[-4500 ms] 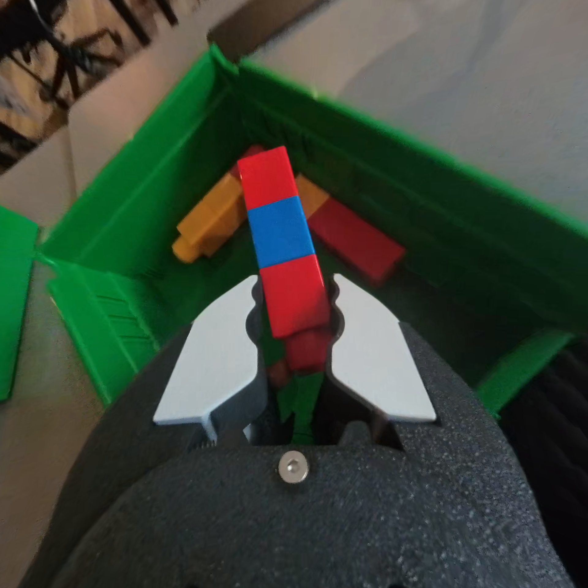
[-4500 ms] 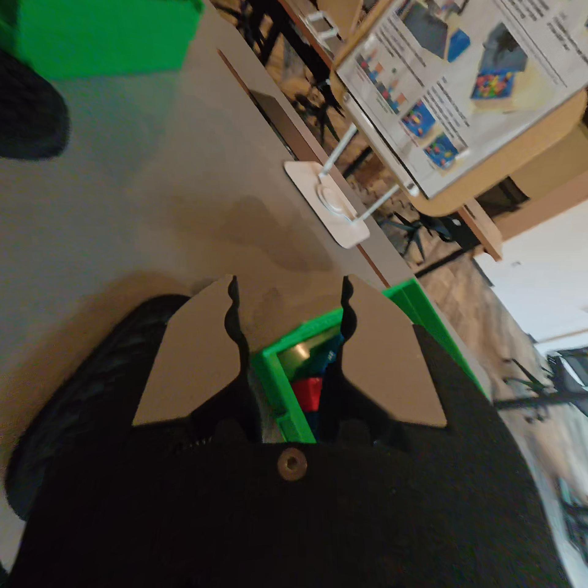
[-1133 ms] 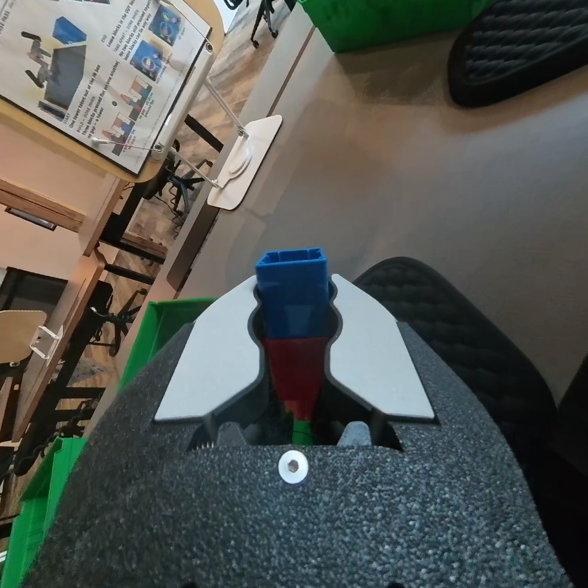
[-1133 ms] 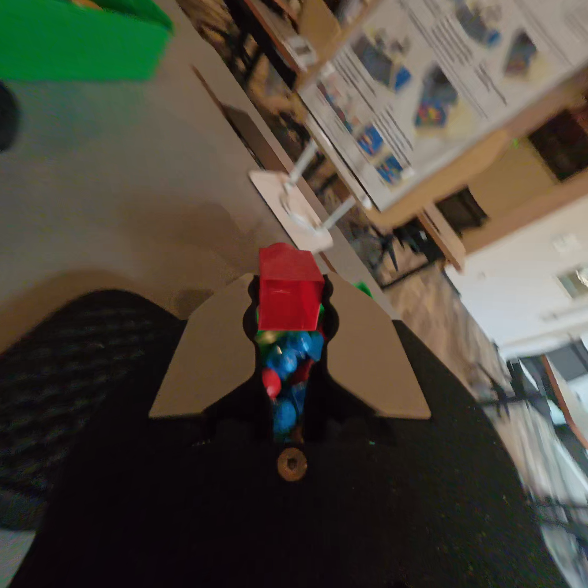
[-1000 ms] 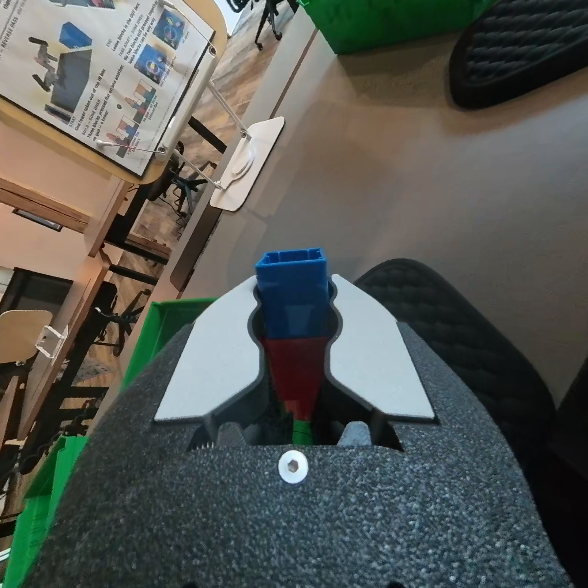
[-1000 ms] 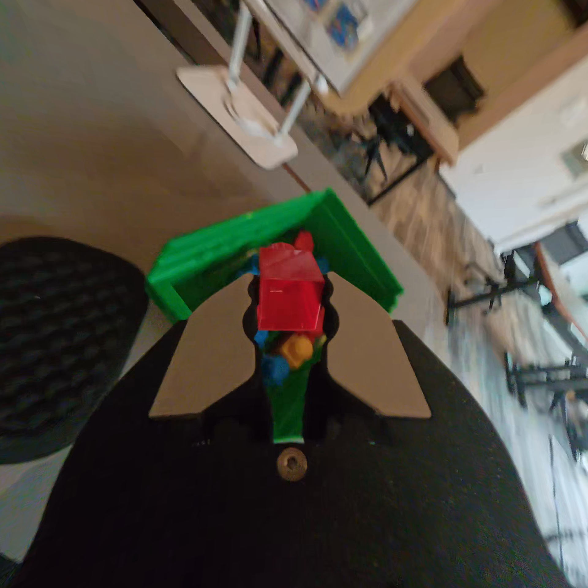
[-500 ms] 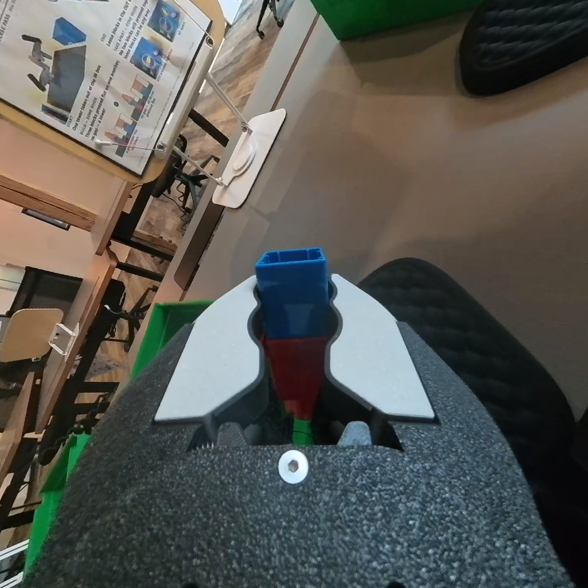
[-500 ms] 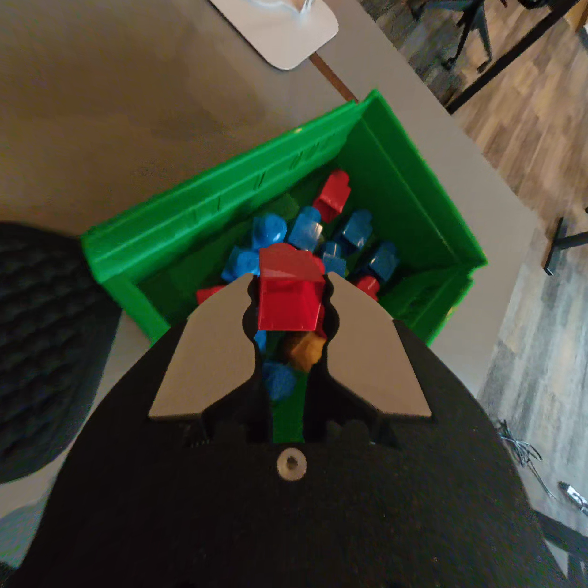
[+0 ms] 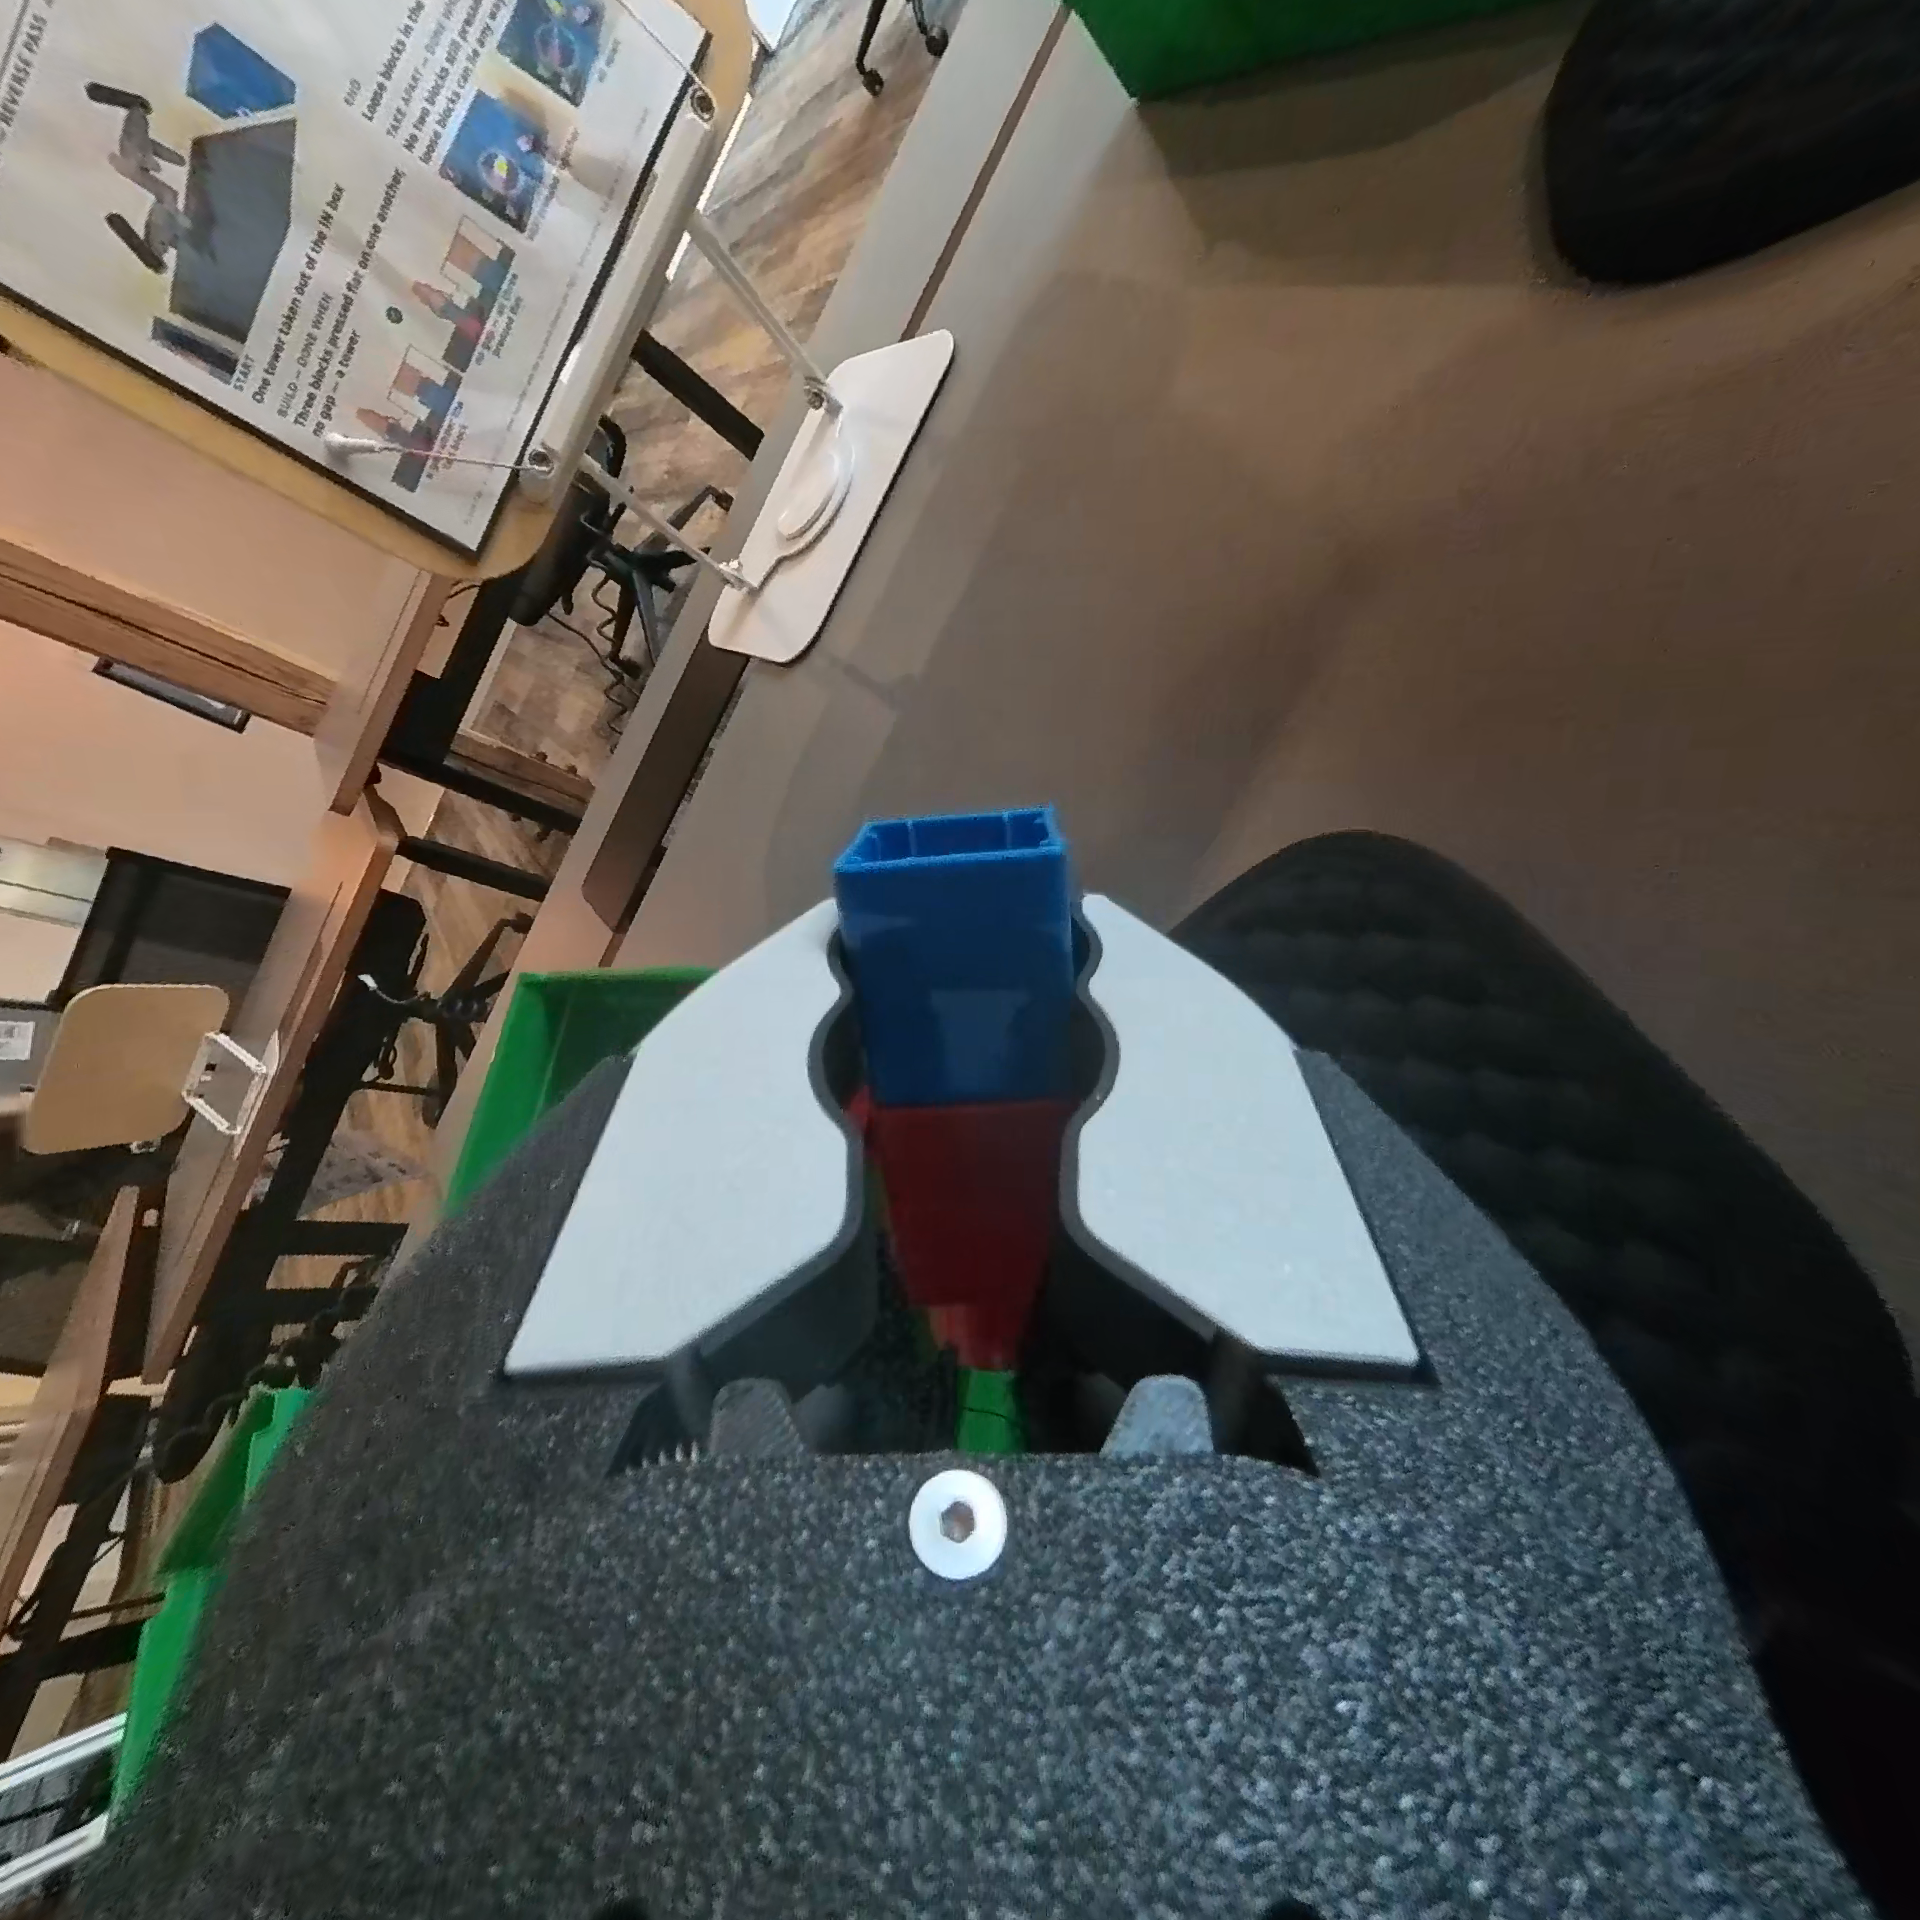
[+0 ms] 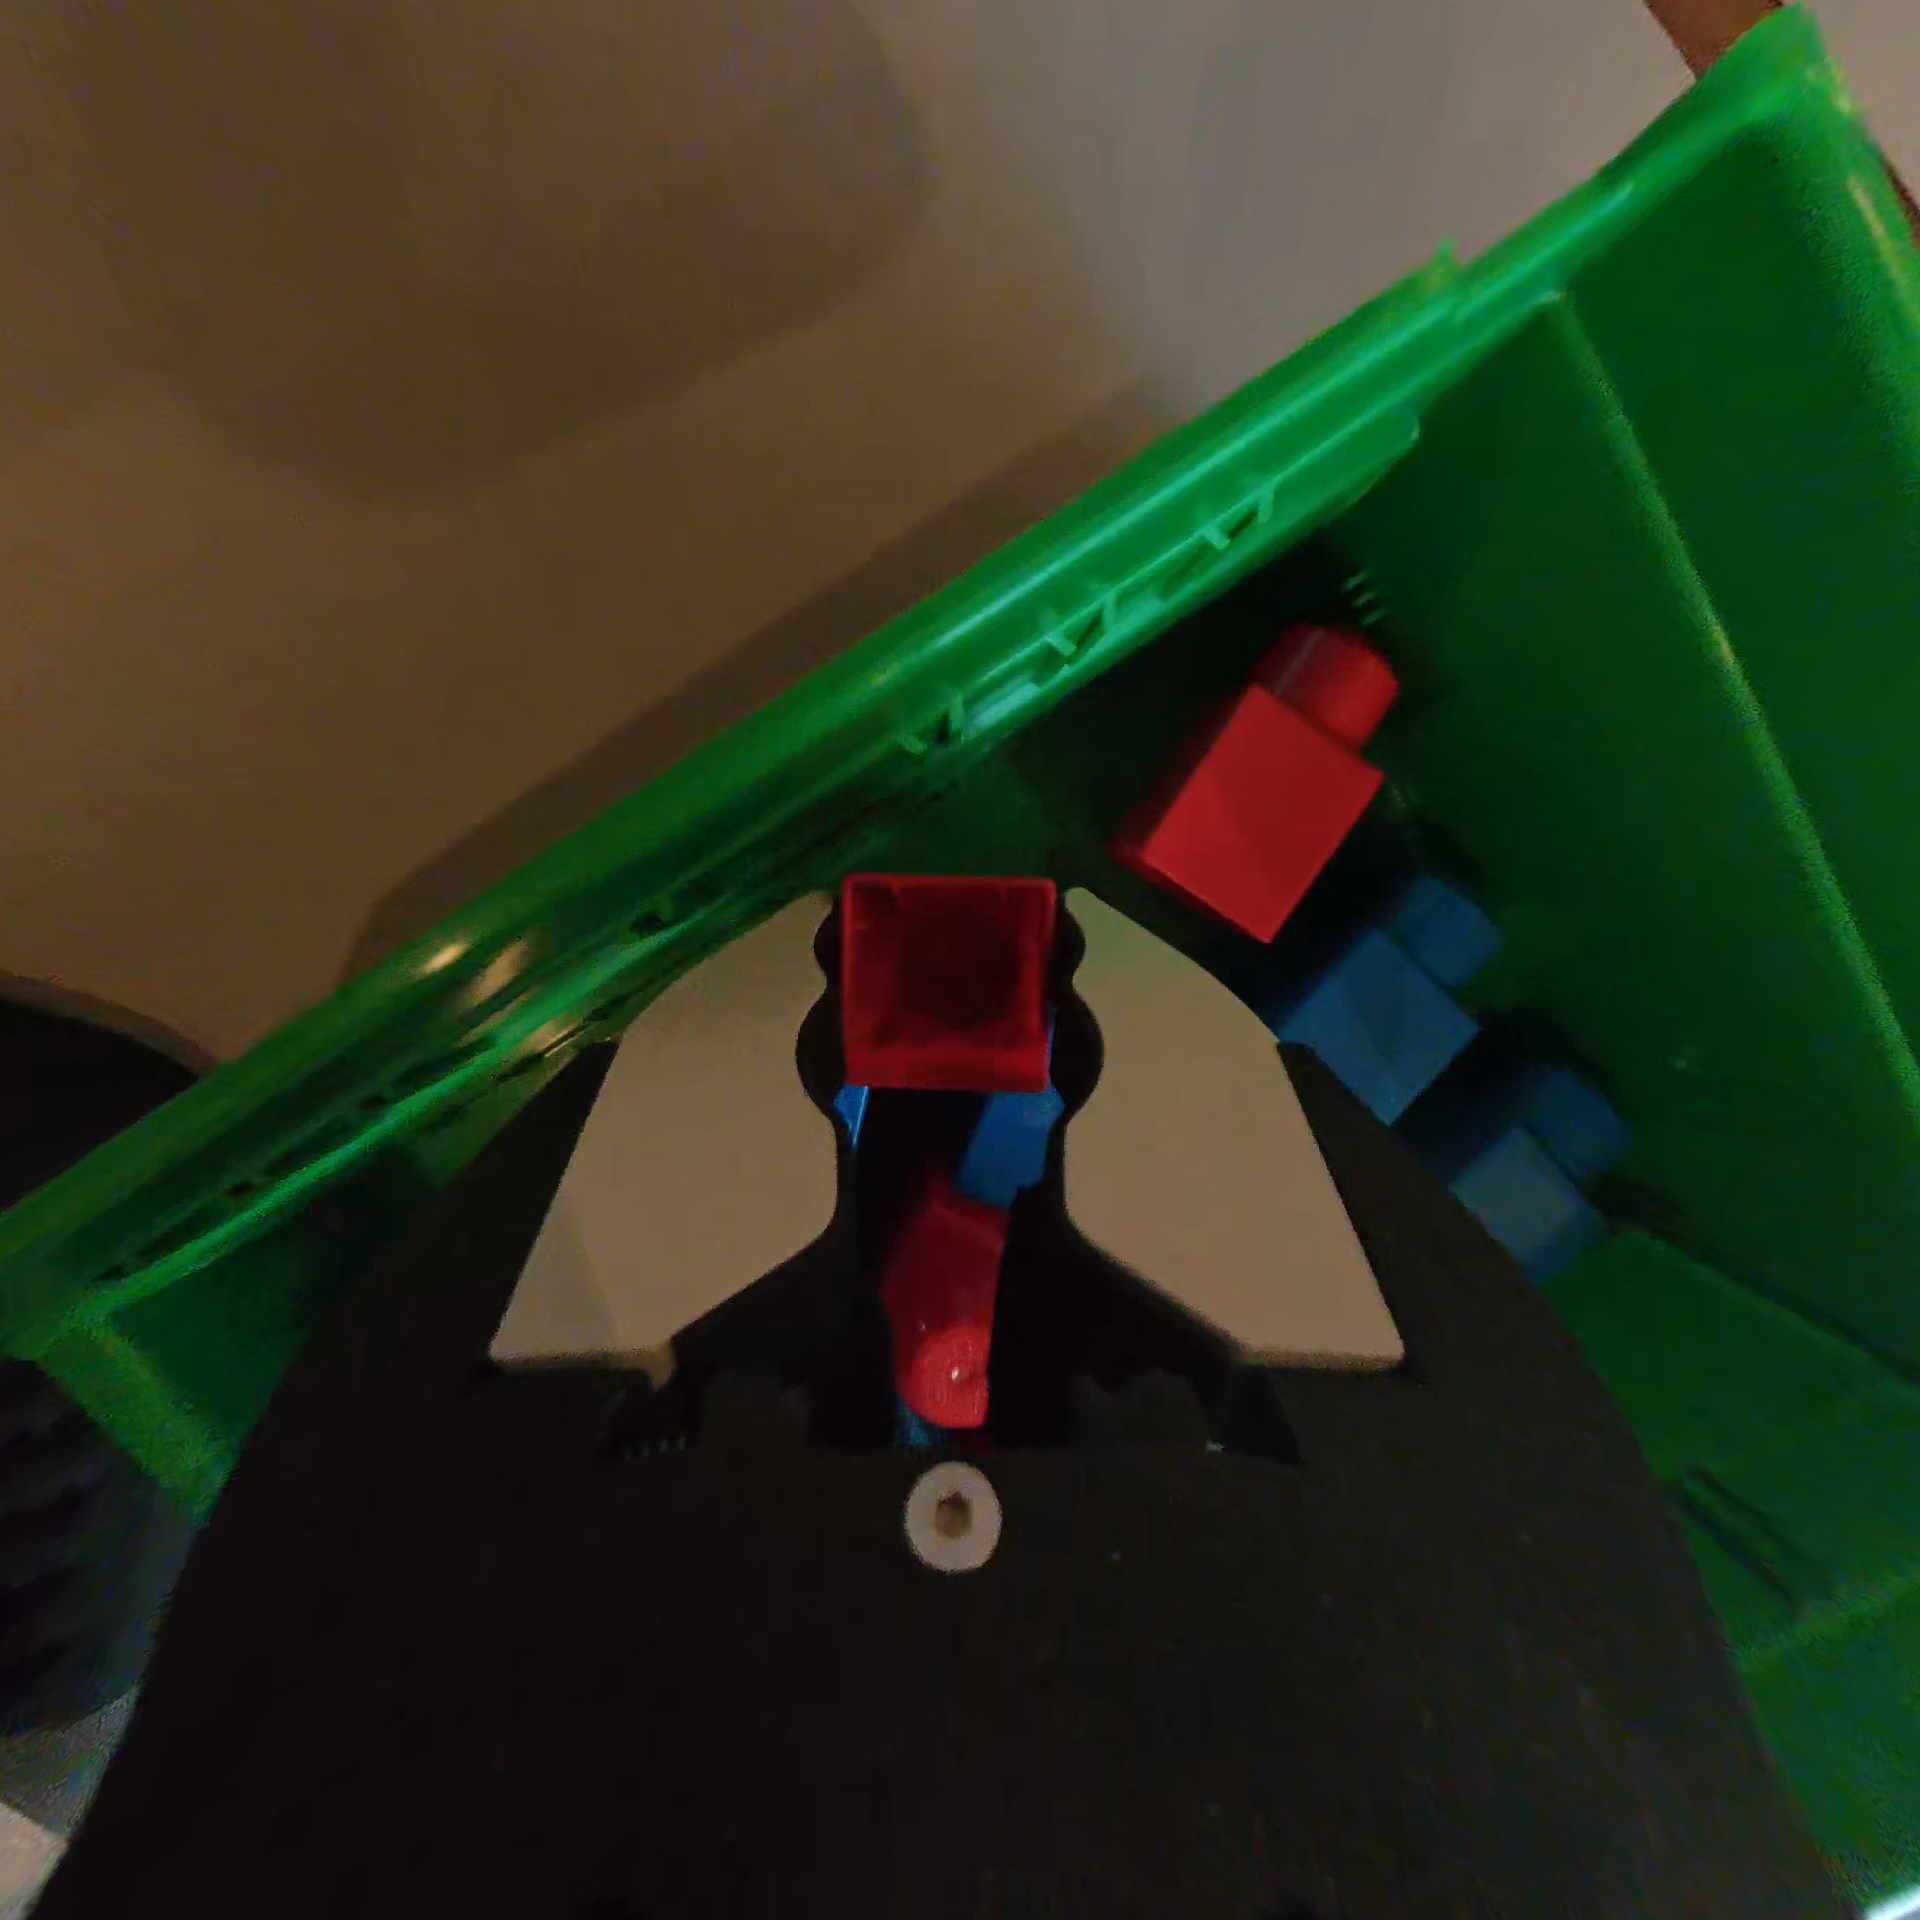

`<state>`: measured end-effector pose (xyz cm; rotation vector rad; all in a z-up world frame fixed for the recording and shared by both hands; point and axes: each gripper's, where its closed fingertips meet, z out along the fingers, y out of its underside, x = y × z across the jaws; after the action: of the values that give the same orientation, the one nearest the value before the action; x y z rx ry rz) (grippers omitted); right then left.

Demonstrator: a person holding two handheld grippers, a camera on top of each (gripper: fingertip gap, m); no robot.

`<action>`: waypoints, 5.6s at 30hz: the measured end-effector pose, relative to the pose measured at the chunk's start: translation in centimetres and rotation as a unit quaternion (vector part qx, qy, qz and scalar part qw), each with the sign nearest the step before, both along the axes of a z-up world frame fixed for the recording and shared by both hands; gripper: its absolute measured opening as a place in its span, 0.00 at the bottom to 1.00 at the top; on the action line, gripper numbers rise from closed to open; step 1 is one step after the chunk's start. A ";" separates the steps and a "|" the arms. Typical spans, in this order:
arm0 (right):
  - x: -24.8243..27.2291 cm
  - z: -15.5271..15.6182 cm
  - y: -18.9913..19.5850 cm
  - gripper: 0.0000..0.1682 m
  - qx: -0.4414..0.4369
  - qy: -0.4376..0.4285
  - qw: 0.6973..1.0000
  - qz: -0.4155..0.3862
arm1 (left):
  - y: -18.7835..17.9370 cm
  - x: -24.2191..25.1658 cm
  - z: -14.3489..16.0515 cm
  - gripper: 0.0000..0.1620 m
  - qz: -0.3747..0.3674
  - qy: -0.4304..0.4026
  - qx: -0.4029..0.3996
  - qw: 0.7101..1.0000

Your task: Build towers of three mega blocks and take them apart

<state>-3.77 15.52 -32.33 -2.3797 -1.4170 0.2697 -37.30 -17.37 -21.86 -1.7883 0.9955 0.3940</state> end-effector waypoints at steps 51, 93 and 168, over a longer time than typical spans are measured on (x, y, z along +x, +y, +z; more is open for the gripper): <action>-31.6 10.1 -32.1 0.26 0.027 0.383 0.868 0.315 | 3.1 2.8 -0.4 0.22 0.007 0.119 0.110 0.987; -30.6 13.2 -31.4 0.26 0.118 0.393 0.862 0.298 | 3.8 -0.2 1.0 0.26 0.051 0.206 0.202 0.956; 14.3 1.2 4.8 0.23 0.102 -0.362 0.926 -0.040 | 1.6 -5.0 2.8 0.26 0.115 -0.043 0.168 0.978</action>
<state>10.54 20.32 -31.17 -2.4477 -1.5162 -0.8249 -42.31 -15.77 -19.04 -1.5985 0.6200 0.5883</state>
